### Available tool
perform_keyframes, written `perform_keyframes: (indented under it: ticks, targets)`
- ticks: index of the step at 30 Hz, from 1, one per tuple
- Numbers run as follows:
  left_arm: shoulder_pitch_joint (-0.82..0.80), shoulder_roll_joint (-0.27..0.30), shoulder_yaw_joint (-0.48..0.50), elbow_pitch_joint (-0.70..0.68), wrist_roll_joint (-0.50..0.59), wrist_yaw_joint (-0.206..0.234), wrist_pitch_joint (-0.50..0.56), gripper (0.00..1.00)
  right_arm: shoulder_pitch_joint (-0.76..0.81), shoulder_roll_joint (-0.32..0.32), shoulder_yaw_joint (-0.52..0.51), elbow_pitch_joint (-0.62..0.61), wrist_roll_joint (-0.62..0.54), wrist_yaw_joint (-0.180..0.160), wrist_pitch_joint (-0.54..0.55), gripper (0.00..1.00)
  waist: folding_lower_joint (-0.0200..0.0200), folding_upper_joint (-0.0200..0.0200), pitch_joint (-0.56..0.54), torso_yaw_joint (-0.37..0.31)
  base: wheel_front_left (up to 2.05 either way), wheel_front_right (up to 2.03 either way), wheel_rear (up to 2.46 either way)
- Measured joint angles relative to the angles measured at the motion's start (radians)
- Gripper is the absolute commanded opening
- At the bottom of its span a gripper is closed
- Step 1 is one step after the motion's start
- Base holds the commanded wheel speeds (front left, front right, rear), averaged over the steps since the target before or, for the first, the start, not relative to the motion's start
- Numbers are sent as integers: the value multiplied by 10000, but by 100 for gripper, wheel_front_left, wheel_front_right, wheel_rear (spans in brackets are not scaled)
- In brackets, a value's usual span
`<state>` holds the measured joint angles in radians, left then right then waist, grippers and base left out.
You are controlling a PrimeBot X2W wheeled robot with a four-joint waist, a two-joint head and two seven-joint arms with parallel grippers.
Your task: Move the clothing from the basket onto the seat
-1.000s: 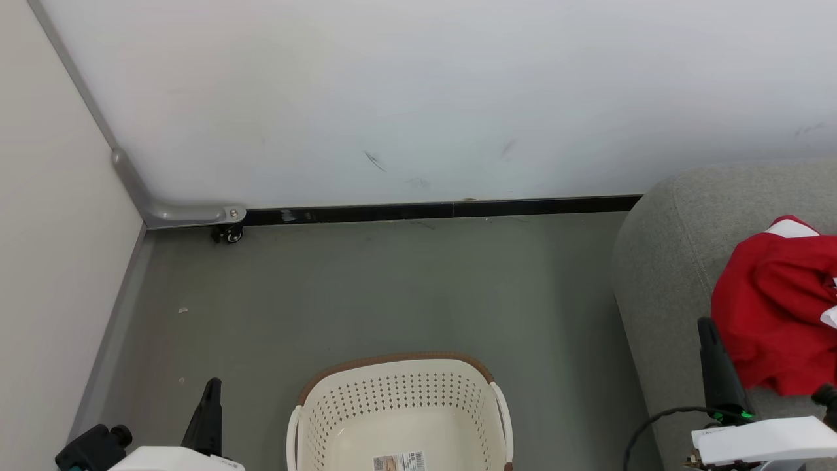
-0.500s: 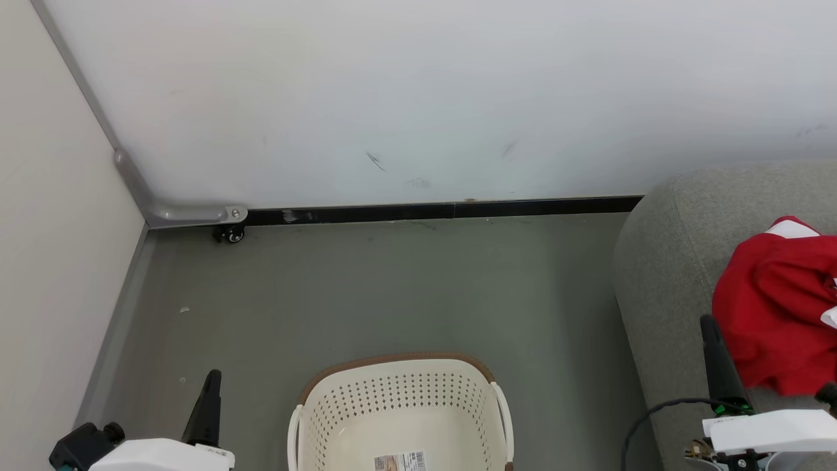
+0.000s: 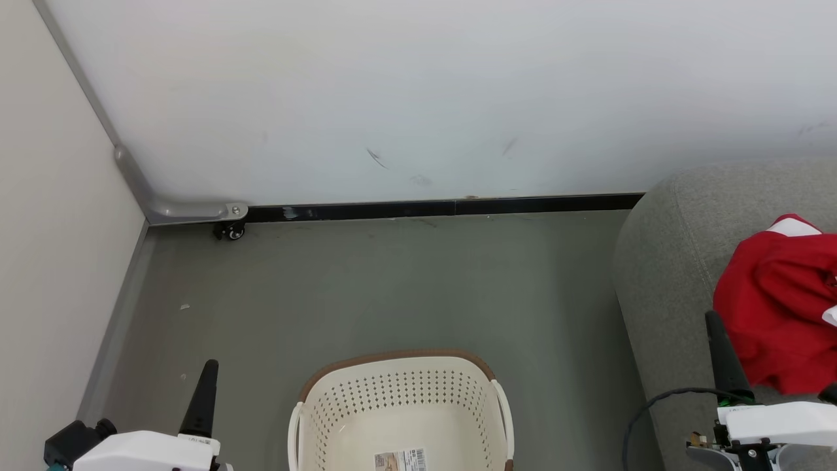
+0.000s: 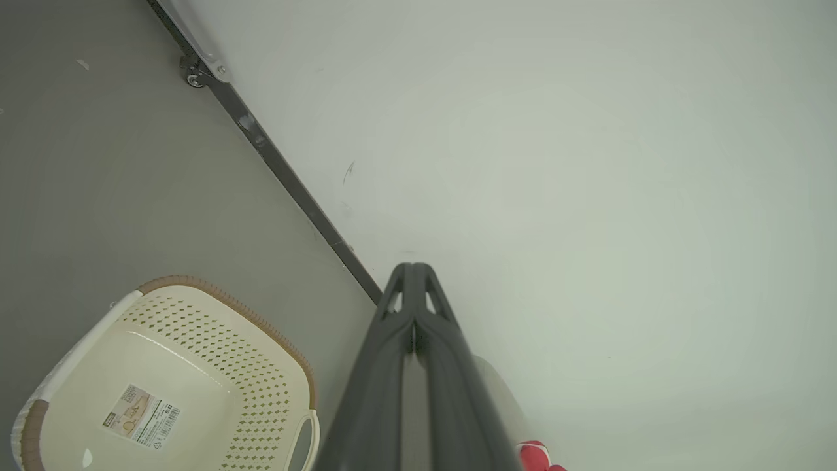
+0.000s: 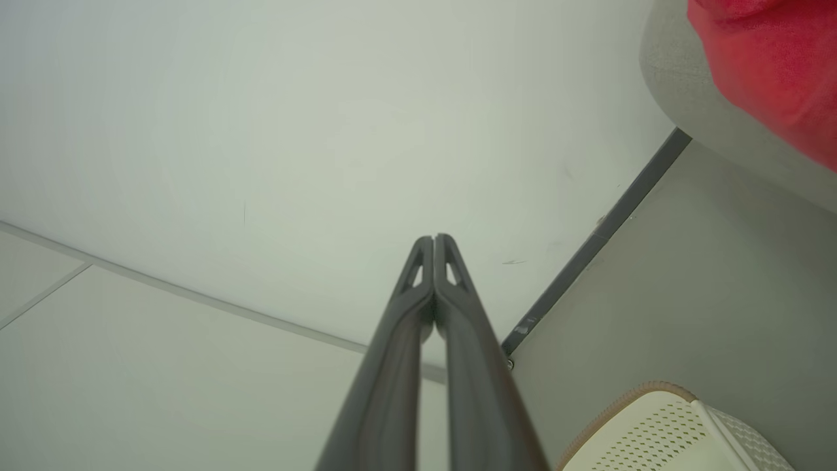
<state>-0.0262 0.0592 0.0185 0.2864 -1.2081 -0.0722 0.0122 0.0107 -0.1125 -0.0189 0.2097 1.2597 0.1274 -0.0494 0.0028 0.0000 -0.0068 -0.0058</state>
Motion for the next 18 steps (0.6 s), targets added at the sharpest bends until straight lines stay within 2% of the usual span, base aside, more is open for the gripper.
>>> perform_keyframes:
  ticks: [18]
  targets:
    - [-163,-67,324,-12,-1793,-221,502,0,-285,92,-128,255,1885,-2,426,0,-15,0,60,28,0,0,0]
